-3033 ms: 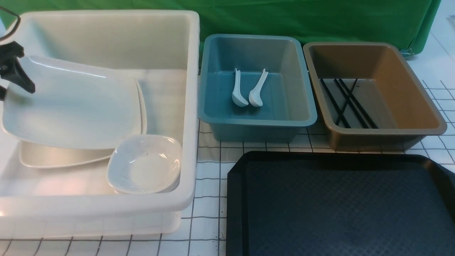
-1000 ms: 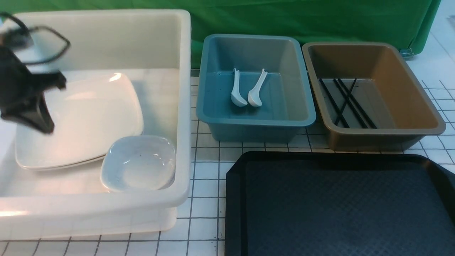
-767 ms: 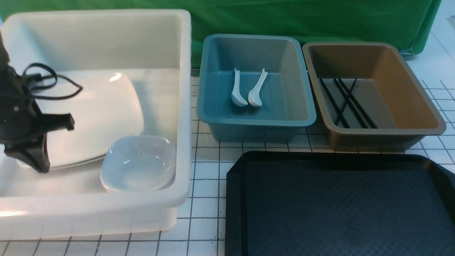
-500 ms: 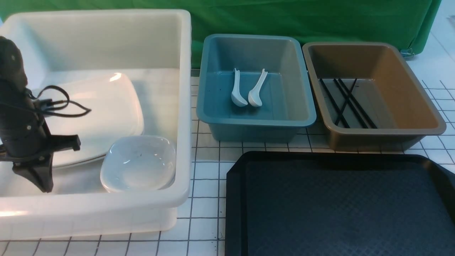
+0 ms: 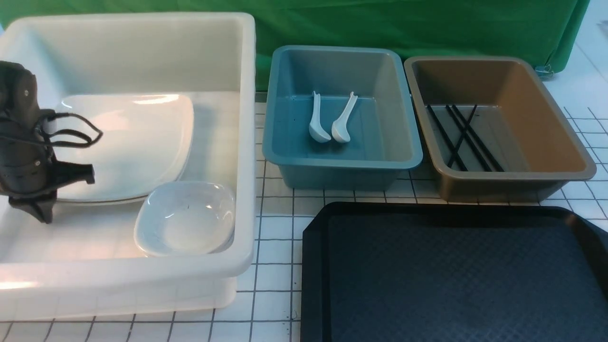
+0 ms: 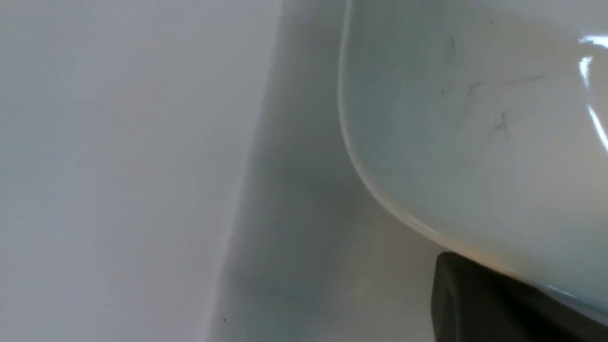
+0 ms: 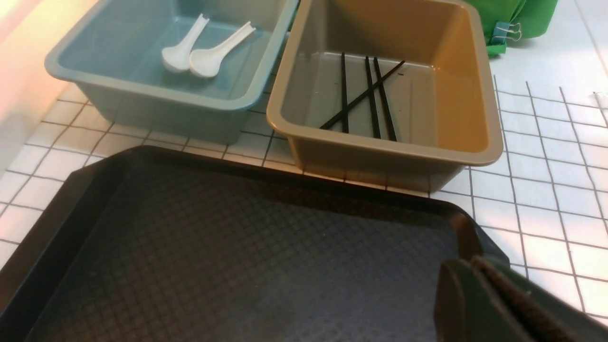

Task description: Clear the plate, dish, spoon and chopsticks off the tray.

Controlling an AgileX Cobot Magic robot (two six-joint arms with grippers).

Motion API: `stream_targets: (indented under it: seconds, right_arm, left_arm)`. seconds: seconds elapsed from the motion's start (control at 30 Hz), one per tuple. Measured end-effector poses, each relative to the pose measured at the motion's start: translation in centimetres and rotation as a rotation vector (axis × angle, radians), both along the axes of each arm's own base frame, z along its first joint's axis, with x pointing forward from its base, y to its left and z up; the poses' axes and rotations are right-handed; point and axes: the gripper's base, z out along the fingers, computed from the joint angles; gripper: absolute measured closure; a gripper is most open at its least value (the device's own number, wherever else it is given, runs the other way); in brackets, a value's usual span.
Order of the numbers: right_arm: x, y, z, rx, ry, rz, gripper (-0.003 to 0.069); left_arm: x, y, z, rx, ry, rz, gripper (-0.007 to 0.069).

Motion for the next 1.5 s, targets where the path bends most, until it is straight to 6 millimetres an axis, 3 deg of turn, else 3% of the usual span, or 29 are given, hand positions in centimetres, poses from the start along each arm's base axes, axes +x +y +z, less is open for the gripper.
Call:
stream_targets:
  seconds: [0.1,0.2,0.4,0.43,0.47,0.57,0.8,1.03,1.5]
  right_arm:
    - [0.0,0.0,0.0,0.000,0.000,0.000,0.0639]
    - [0.0,0.0,0.0,-0.010,-0.001,0.005,0.0641]
    - [-0.5,-0.3,0.9,-0.057,-0.002,0.005,0.0661]
    - [-0.5,-0.3,1.0,-0.056,-0.005,0.005,0.0661]
    - [-0.7,-0.3,1.3,-0.064,0.001,0.003,0.0661]
    - [-1.1,-0.5,1.5,-0.078,0.021,-0.001,0.0661]
    - [-1.1,-0.5,-0.5,-0.034,-0.095,-0.014,0.0661]
    - [0.9,0.0,-4.2,0.073,-0.304,-0.027,0.0659]
    - [1.2,0.0,-4.4,0.116,-0.371,-0.033,0.0621]
  left_arm:
    - [0.5,0.0,1.3,-0.007,-0.001,-0.009,0.0627]
    - [0.6,-0.1,3.9,-0.014,-0.018,-0.025,0.0627]
    - [-0.9,-0.5,13.2,0.015,-0.197,-0.061,0.0627]
    - [-0.9,-0.5,13.2,0.014,-0.198,-0.061,0.0627]
    - [-2.0,-0.6,15.5,0.026,-0.251,-0.072,0.0627]
    - [-4.3,-1.1,19.0,0.043,-0.319,-0.090,0.0627]
    - [-9.2,-2.1,24.2,0.046,-0.418,-0.130,0.0627]
    - [-11.9,-3.1,26.9,0.033,-0.510,-0.181,0.0627]
    - [-12.1,-3.2,27.0,0.033,-0.509,-0.217,0.0627]
